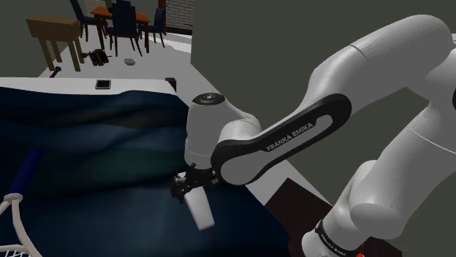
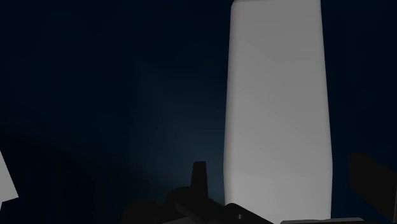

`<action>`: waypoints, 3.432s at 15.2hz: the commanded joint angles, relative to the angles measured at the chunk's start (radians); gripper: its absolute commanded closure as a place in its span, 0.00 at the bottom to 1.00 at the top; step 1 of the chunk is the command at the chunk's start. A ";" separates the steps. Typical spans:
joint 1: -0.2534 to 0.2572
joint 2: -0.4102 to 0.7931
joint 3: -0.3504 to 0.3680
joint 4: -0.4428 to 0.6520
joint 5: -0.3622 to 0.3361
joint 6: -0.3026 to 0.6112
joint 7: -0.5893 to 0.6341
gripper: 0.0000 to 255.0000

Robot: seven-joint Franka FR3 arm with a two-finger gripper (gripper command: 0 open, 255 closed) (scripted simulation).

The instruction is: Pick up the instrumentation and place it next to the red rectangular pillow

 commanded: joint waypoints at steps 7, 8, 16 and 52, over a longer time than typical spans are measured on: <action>0.000 0.002 0.000 -0.001 -0.001 0.003 0.002 1.00; 0.000 0.002 0.000 -0.001 -0.001 0.003 0.002 1.00; 0.000 0.002 0.000 -0.001 -0.002 0.003 0.002 1.00; 0.010 -0.230 -0.071 0.301 0.098 -0.508 -0.085 1.00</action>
